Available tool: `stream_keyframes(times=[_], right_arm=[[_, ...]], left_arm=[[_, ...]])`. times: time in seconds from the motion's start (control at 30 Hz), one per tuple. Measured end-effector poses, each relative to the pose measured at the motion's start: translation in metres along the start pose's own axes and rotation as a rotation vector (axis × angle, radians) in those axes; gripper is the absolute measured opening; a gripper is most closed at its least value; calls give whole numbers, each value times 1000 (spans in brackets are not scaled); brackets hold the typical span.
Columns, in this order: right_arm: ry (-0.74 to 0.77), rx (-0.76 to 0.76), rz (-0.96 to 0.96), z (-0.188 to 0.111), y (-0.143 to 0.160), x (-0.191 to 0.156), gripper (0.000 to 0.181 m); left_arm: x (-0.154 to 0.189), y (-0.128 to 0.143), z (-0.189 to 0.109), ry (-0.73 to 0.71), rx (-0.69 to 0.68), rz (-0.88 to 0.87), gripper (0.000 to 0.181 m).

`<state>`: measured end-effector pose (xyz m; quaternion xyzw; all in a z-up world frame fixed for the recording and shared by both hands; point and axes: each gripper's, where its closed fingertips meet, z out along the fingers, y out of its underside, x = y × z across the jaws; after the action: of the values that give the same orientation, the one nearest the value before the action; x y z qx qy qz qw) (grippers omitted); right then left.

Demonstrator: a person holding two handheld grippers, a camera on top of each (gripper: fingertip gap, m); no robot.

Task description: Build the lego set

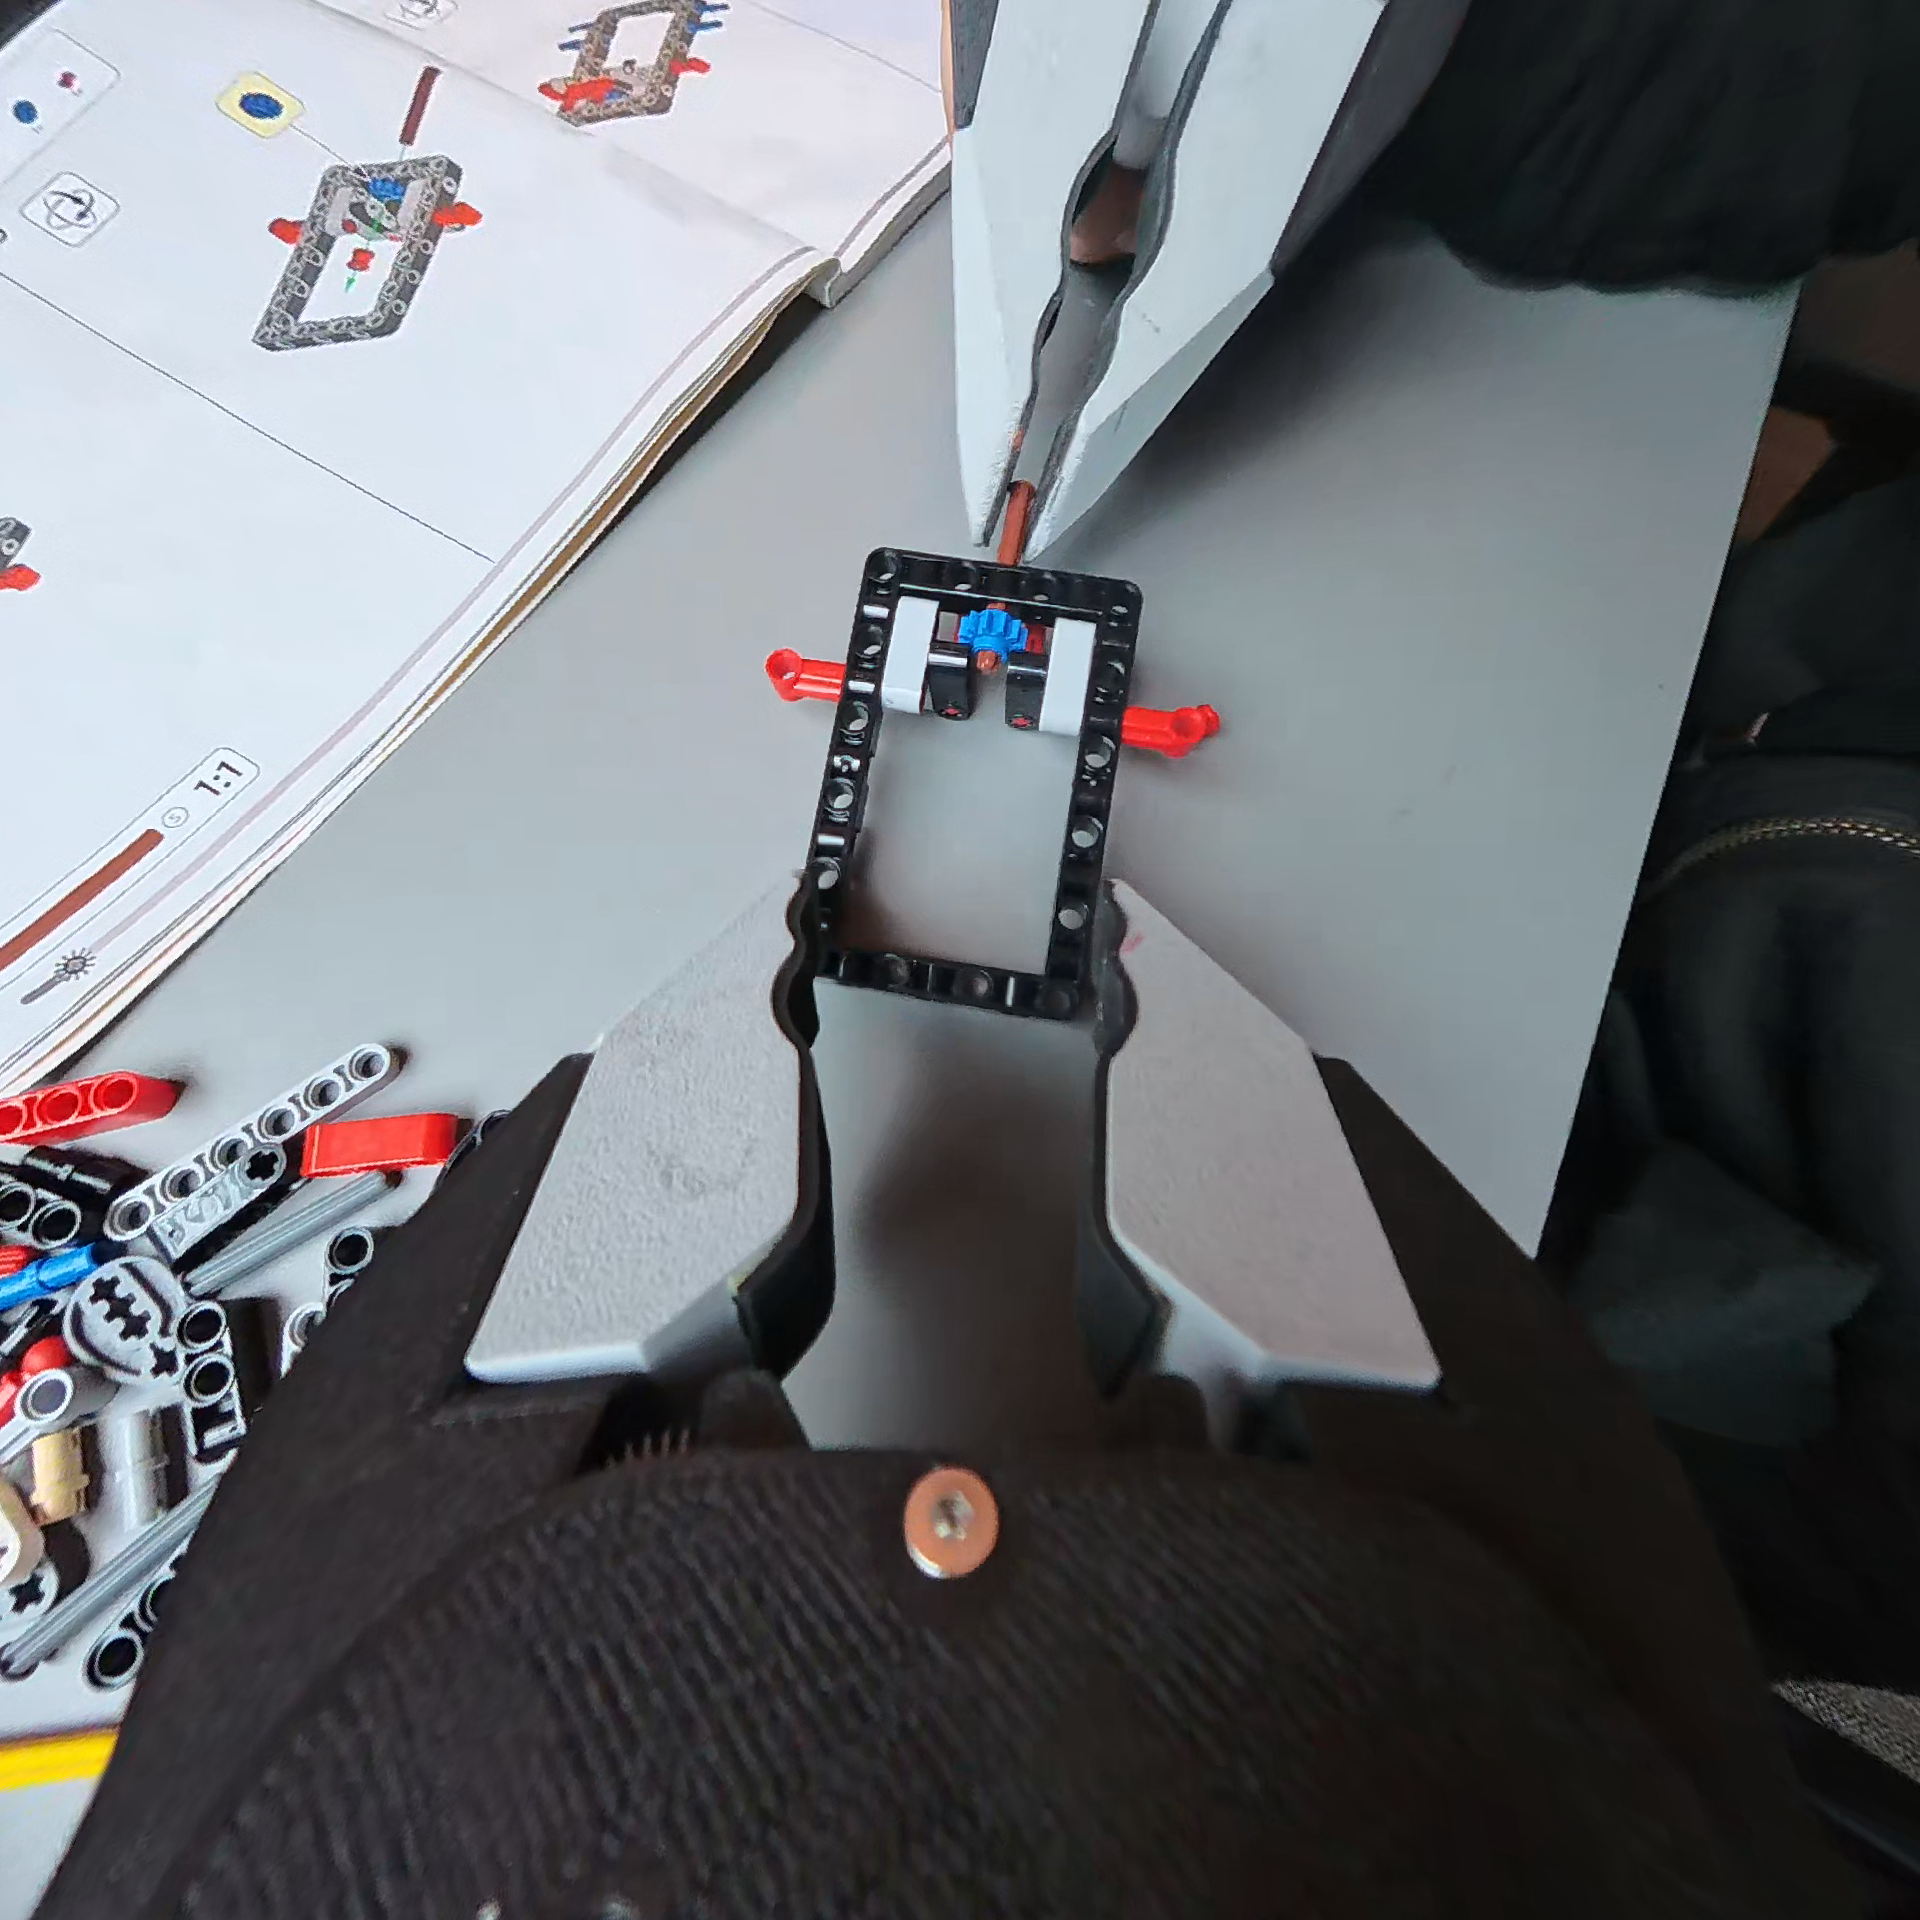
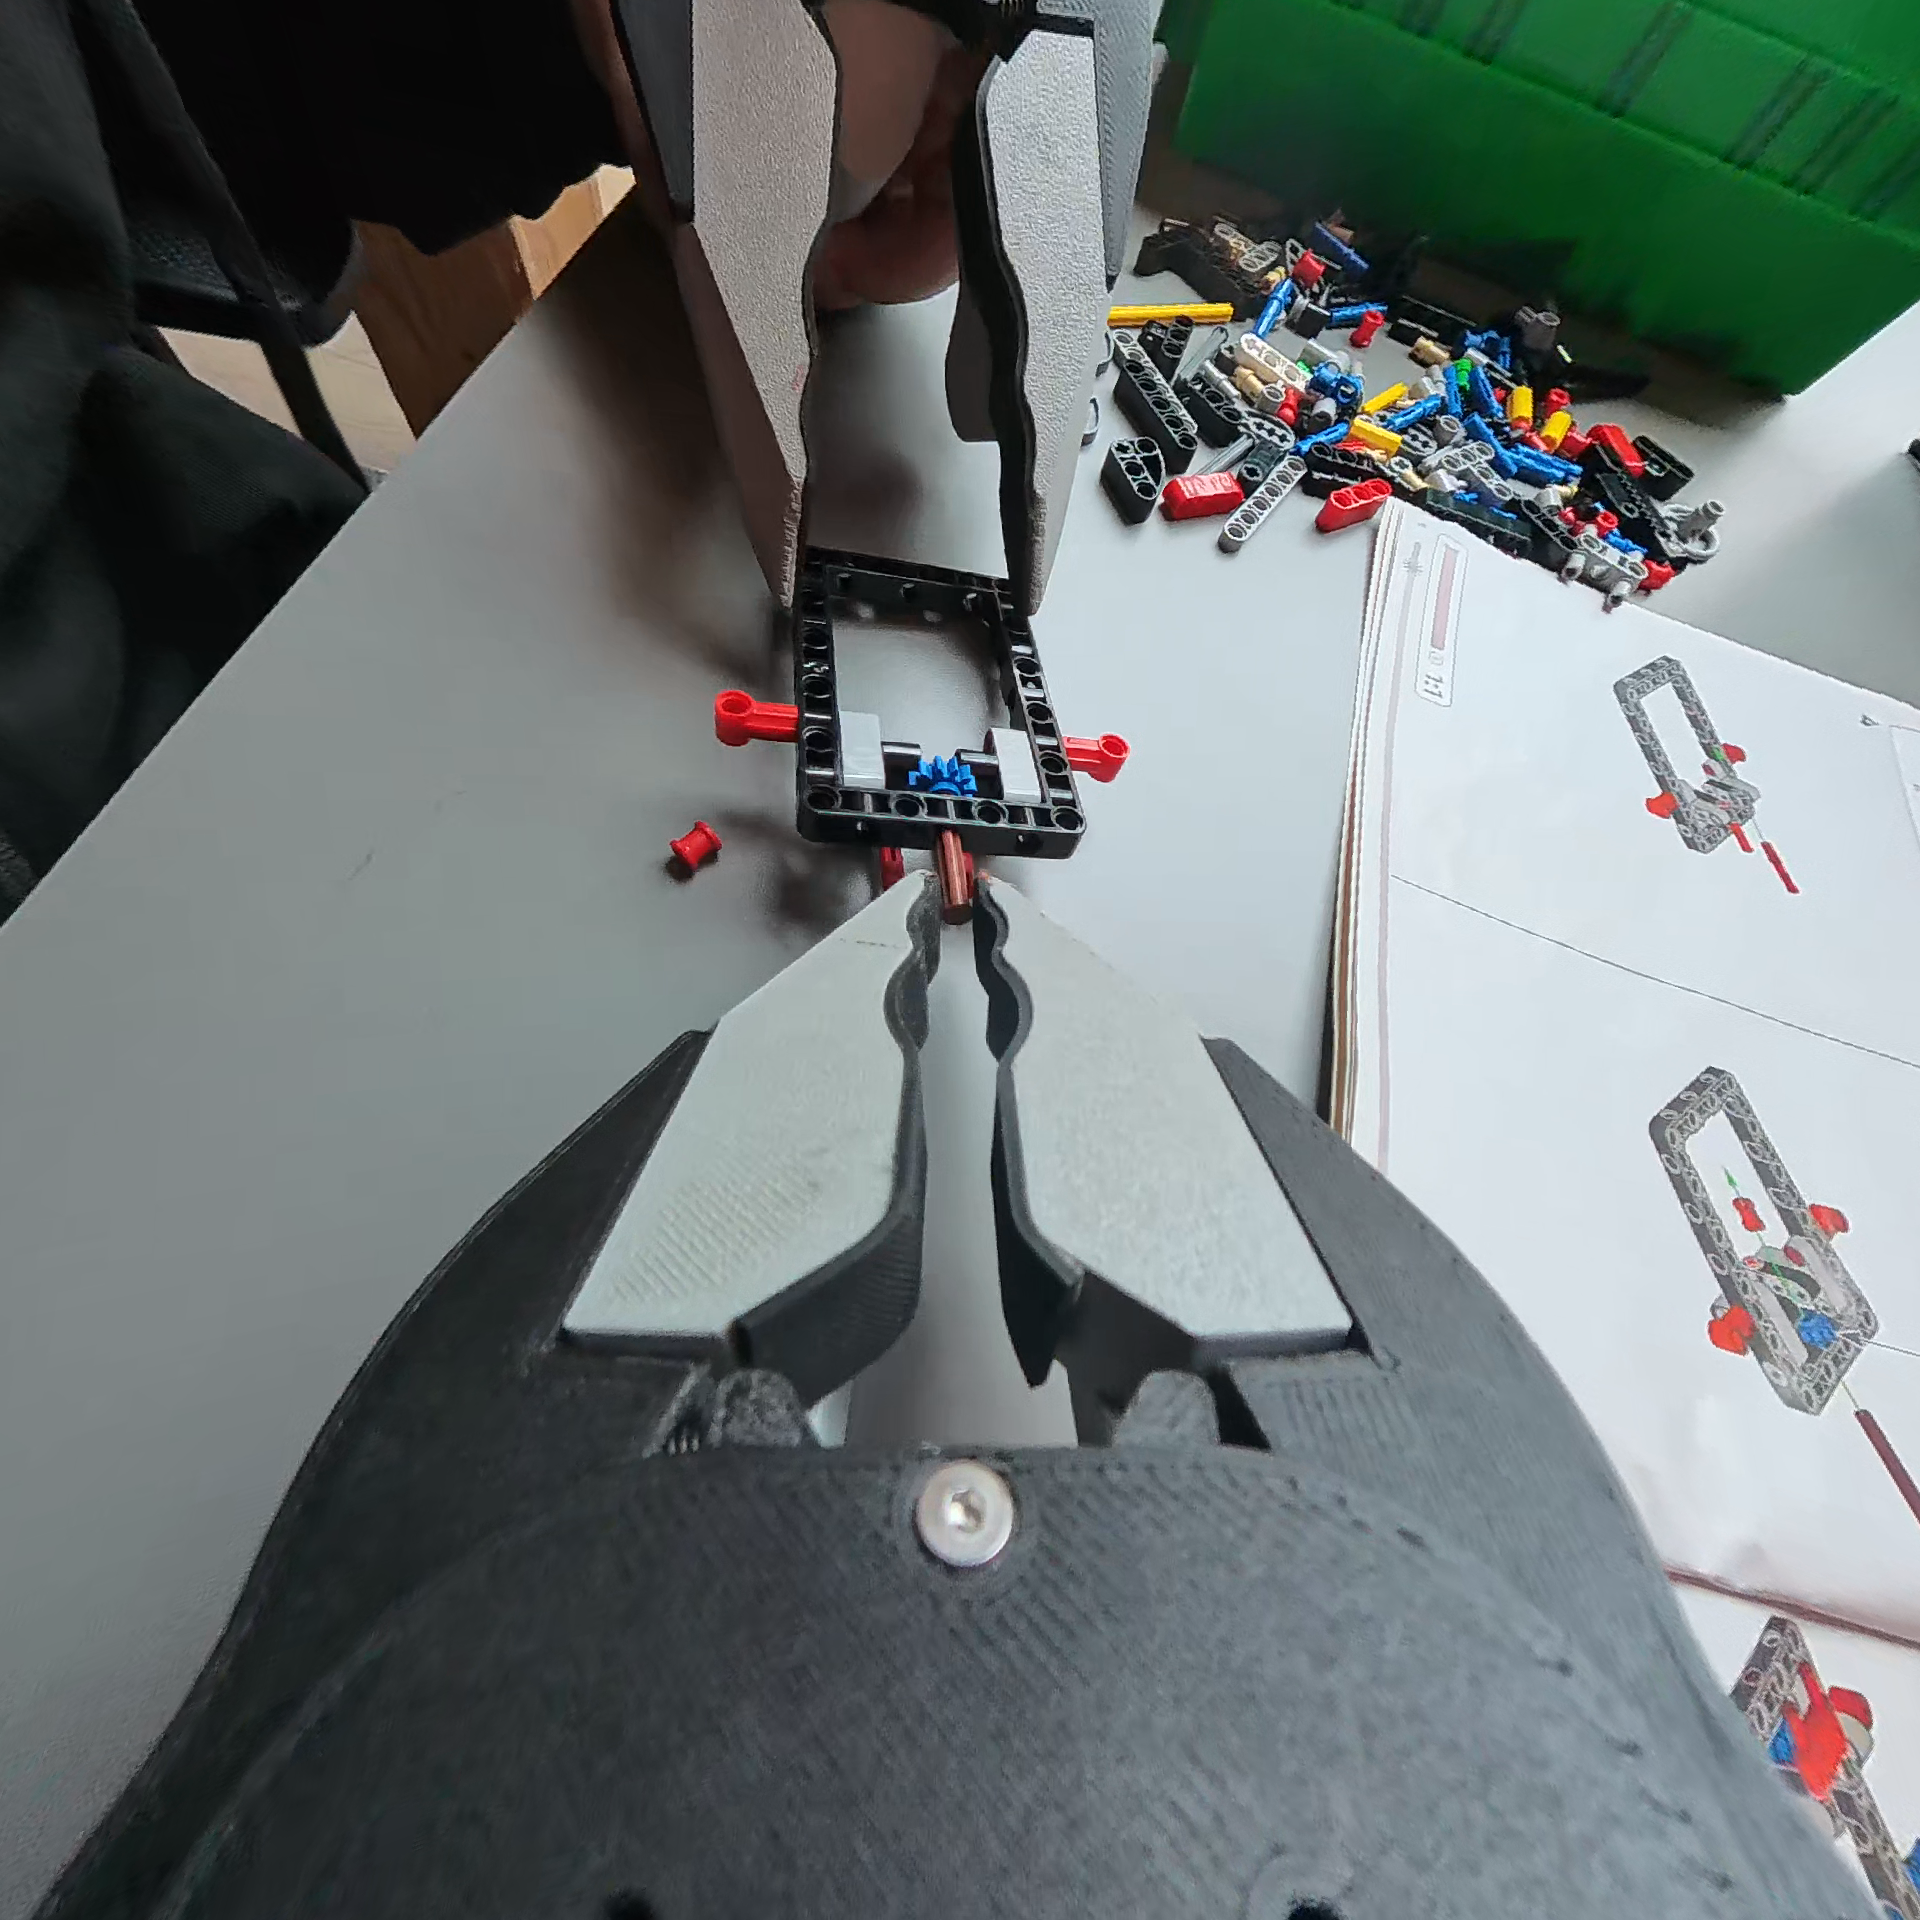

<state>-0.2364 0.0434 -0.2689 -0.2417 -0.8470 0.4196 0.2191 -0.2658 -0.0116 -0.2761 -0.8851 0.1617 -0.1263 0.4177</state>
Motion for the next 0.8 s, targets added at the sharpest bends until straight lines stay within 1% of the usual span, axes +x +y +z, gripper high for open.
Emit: stream_keyframes(times=[0.2, 0.4, 0.5, 0.6, 0.8], right_arm=[[25, -8, -16, -1, 2, -1, 3], [82, -11, -24, -5, 3, 1, 3], [82, 0, -18, -7, 3, 1, 3], [79, 8, -25, -9, 2, -1, 3], [73, 16, -24, -11, 2, -2, 3]], left_arm=[[1, 1, 1, -9, -9, 15, 48], [1, 2, 1, -20, -13, 32, 46], [1, 1, 1, -13, -11, 19, 46], [0, 1, 1, -15, -10, 13, 42], [2, -1, 5, -21, -13, 29, 42]])
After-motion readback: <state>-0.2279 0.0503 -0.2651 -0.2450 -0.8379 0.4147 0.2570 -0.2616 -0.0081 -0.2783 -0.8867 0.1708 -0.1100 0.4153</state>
